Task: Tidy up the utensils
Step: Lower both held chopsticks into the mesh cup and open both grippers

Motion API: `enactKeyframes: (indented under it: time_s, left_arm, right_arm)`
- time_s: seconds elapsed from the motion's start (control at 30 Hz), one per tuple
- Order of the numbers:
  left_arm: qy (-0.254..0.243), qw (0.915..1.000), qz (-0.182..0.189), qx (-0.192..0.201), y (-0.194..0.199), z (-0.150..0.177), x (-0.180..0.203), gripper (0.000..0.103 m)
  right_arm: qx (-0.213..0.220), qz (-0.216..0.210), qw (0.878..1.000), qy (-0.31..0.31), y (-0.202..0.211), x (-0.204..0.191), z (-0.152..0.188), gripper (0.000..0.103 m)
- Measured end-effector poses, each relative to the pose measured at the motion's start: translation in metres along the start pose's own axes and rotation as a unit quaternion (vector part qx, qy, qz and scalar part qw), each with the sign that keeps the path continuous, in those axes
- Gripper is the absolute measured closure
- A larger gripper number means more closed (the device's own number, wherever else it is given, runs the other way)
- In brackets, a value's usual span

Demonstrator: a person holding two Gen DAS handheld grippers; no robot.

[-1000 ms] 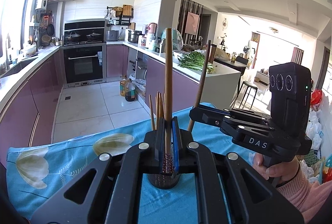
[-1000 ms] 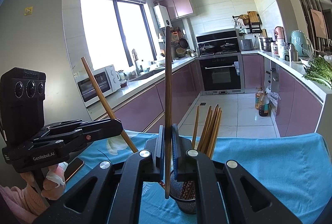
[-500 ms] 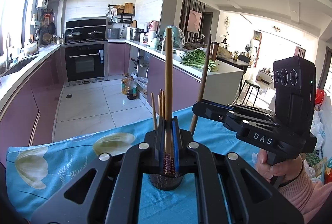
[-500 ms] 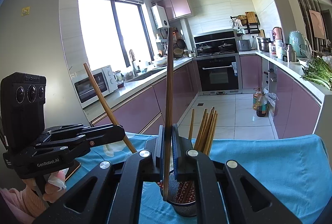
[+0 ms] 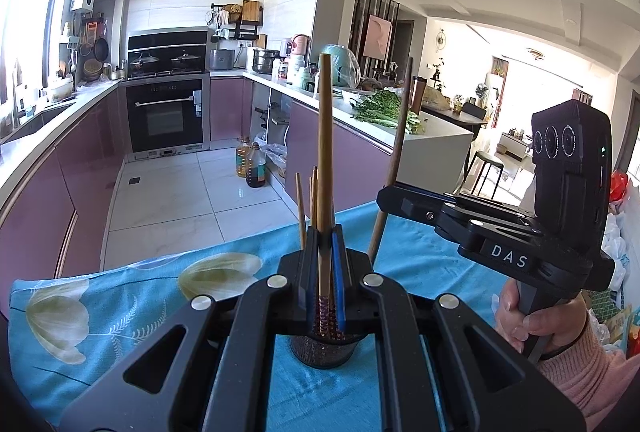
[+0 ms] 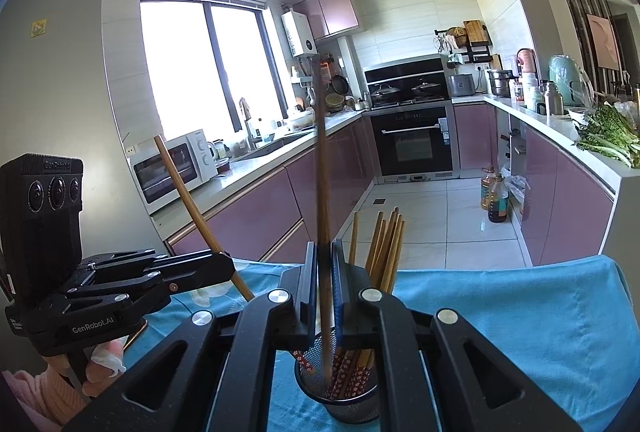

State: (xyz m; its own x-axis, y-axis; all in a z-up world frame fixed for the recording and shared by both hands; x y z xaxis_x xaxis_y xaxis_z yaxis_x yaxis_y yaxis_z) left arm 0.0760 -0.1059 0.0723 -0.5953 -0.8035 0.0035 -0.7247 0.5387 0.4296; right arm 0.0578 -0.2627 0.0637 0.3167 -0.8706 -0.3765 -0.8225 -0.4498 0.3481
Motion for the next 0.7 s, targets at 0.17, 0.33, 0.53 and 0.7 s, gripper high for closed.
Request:
enactKeyframes:
  time_s: [0.17, 0.33, 0.53, 0.7]
  left_arm:
    - [0.002, 1.0, 0.0, -0.006, -0.002, 0.0, -0.001, 0.095]
    - [0.003, 1.0, 0.001, -0.009, -0.003, 0.0, -0.002, 0.095]
    - [-0.001, 0.9998, 0.005, -0.021, -0.008, 0.003, -0.001, 0.095]
    - [-0.004, 0.9994, 0.008, -0.034, -0.013, 0.006, -0.001, 0.095]
  right_arm:
    - [-0.005, 0.005, 1.0, -0.002, -0.005, 0.003, 0.002, 0.097]
    - [-0.006, 0.006, 1.0, -0.009, -0.009, 0.007, -0.001, 0.097]
    - [-0.016, 0.009, 1.0, -0.009, -0.019, 0.01, -0.002, 0.097]
    - [-0.027, 0.011, 0.999, -0.012, -0.023, 0.015, 0.003, 0.097]
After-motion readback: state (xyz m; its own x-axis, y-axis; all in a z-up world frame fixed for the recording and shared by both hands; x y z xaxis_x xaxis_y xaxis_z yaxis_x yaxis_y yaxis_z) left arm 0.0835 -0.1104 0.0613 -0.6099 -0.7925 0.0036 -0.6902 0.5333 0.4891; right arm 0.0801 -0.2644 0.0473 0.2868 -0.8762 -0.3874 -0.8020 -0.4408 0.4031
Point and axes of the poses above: each gripper's, at about its wrist camera, not at the fingertips, and y roughly against the way its jaws point, x to its right, z to its underside, the point moved 1 cm from there along -y, roughly the way its jaws point, and after that the axes turned 8 degrees about -y, right-handed, at the moved point
